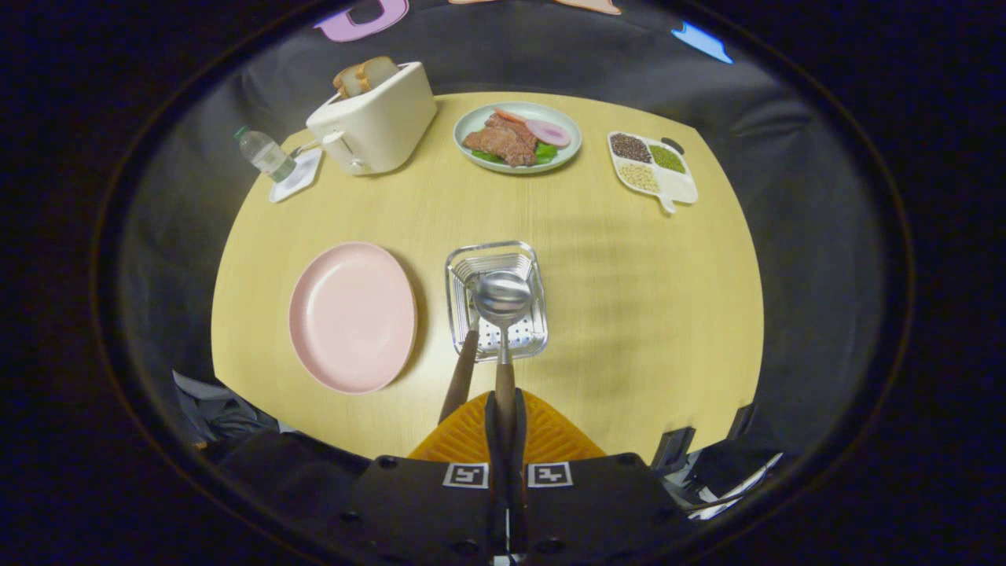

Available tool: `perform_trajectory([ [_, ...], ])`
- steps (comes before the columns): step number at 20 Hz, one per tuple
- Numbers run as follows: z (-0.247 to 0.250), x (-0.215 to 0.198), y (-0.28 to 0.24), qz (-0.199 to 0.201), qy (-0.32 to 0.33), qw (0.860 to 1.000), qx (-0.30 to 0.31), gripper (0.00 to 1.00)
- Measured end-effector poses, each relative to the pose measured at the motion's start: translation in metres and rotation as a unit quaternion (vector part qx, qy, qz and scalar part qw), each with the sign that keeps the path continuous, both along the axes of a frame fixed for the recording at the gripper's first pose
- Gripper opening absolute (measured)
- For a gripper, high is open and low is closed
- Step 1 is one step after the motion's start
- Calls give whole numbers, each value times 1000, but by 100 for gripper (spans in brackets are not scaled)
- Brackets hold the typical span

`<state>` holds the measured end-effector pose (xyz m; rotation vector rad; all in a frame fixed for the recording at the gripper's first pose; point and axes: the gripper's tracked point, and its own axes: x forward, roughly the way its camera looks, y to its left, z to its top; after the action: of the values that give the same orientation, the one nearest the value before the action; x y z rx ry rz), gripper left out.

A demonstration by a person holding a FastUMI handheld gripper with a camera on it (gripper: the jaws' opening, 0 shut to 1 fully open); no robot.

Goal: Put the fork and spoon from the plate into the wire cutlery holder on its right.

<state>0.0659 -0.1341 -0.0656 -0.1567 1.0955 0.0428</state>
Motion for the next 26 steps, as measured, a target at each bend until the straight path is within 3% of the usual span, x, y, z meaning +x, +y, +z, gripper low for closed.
perform_trajectory([
  [4,-3,10,5,8,3,1000,8,8],
  [7,-2,15,4,9,-2,1000,13,17],
  [14,13,18,-12,-8,-49,999,13,100],
  [21,52,13,-18,-44,-136,988,61,100],
  [26,113,9,-10,-51,-268,957,103,100],
])
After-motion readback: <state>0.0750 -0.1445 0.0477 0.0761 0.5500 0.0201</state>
